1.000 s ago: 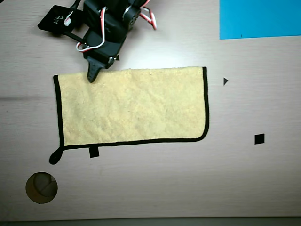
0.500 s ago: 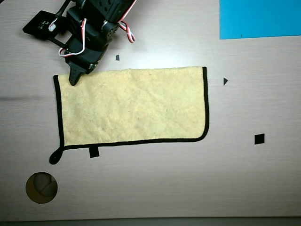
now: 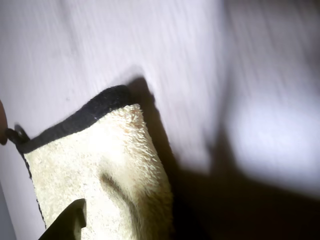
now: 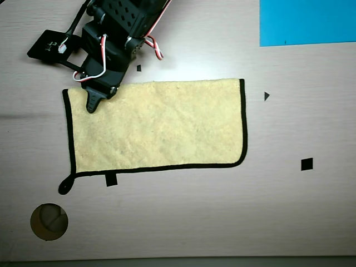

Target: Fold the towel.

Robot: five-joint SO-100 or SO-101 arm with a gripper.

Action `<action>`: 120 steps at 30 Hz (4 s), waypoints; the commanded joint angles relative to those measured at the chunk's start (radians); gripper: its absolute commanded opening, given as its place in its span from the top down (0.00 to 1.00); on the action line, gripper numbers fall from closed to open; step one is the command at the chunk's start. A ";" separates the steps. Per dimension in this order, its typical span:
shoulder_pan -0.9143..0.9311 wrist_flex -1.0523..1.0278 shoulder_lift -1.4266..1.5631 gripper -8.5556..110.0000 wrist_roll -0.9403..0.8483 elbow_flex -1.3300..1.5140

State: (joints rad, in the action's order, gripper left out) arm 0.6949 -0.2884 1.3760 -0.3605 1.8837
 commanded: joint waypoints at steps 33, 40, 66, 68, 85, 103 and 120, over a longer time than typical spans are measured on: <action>-0.236 0.117 0.696 0.93 -0.541 0.354; -0.353 0.104 0.802 0.93 -0.696 0.420; -0.595 -0.063 0.769 0.93 -0.765 0.552; -0.597 -0.071 0.772 0.93 -0.759 0.523; -0.629 -0.356 0.813 0.93 -0.586 0.221; -0.690 -0.565 0.870 0.93 -0.509 0.210; -0.718 -0.655 0.850 0.82 -0.453 0.281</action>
State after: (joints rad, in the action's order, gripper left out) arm -0.0307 -0.8912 2.2013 -0.8053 2.1859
